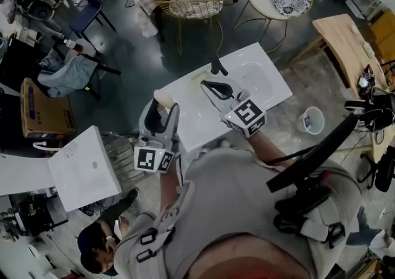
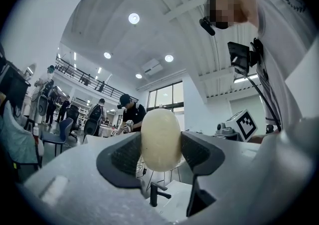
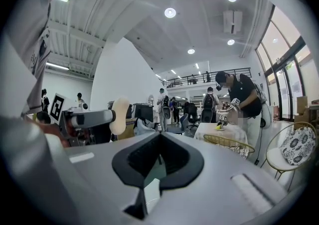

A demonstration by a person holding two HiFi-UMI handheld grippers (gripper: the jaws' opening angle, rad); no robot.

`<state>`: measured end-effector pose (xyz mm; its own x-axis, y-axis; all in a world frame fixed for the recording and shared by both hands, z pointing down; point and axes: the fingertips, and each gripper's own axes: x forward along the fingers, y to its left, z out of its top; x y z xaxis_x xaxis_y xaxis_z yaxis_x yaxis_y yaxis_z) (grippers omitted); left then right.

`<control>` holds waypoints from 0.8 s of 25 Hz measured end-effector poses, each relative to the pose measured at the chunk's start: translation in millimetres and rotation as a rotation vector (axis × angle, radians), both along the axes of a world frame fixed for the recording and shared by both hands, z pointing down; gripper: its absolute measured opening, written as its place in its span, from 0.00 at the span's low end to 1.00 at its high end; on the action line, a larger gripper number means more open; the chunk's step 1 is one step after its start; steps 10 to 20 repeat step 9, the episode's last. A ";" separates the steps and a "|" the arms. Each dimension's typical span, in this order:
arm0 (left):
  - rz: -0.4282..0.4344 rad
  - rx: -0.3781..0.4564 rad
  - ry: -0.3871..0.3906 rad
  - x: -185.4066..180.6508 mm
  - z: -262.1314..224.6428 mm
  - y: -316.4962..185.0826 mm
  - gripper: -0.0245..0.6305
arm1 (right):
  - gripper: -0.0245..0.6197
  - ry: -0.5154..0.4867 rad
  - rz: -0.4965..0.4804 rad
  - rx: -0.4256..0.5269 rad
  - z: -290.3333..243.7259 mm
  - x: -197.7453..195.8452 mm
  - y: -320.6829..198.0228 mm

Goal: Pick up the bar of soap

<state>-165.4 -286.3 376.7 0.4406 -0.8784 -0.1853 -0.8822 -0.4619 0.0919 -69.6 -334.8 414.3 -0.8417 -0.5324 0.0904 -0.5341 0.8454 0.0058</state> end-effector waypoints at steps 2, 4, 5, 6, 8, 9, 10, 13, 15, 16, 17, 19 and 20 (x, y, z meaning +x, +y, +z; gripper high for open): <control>0.006 -0.006 0.004 1.9 1.8 -0.6 0.41 | 0.04 0.003 0.003 0.000 -1.4 0.6 -0.9; 0.011 -0.013 0.007 3.4 3.5 0.0 0.41 | 0.04 0.006 0.004 -0.005 -1.1 0.7 -0.8; 0.014 -0.017 0.008 3.8 4.2 0.2 0.41 | 0.04 0.007 0.003 -0.007 -0.9 0.2 -0.3; 0.018 -0.021 0.008 4.4 5.2 0.3 0.41 | 0.04 0.008 0.003 -0.009 -0.9 -0.1 0.5; 0.028 -0.027 0.008 6.6 7.3 -0.2 0.41 | 0.04 0.010 0.004 -0.012 -0.7 0.7 2.5; 0.035 -0.030 0.008 8.0 8.4 -0.5 0.41 | 0.04 0.012 0.005 -0.013 -0.6 1.4 3.6; 0.035 -0.030 0.008 8.0 8.4 -0.5 0.41 | 0.04 0.012 0.005 -0.013 -0.6 1.4 3.6; 0.035 -0.030 0.008 8.0 8.4 -0.5 0.41 | 0.04 0.012 0.005 -0.013 -0.6 1.4 3.6; 0.035 -0.030 0.008 8.0 8.4 -0.5 0.41 | 0.04 0.012 0.005 -0.013 -0.6 1.4 3.6; 0.035 -0.030 0.008 8.0 8.4 -0.5 0.41 | 0.04 0.012 0.005 -0.013 -0.6 1.4 3.6; 0.035 -0.030 0.008 8.0 8.4 -0.5 0.41 | 0.04 0.012 0.005 -0.013 -0.6 1.4 3.6; 0.035 -0.030 0.008 8.0 8.4 -0.5 0.41 | 0.04 0.012 0.005 -0.013 -0.6 1.4 3.6; 0.035 -0.030 0.008 8.0 8.4 -0.5 0.41 | 0.04 0.012 0.005 -0.013 -0.6 1.4 3.6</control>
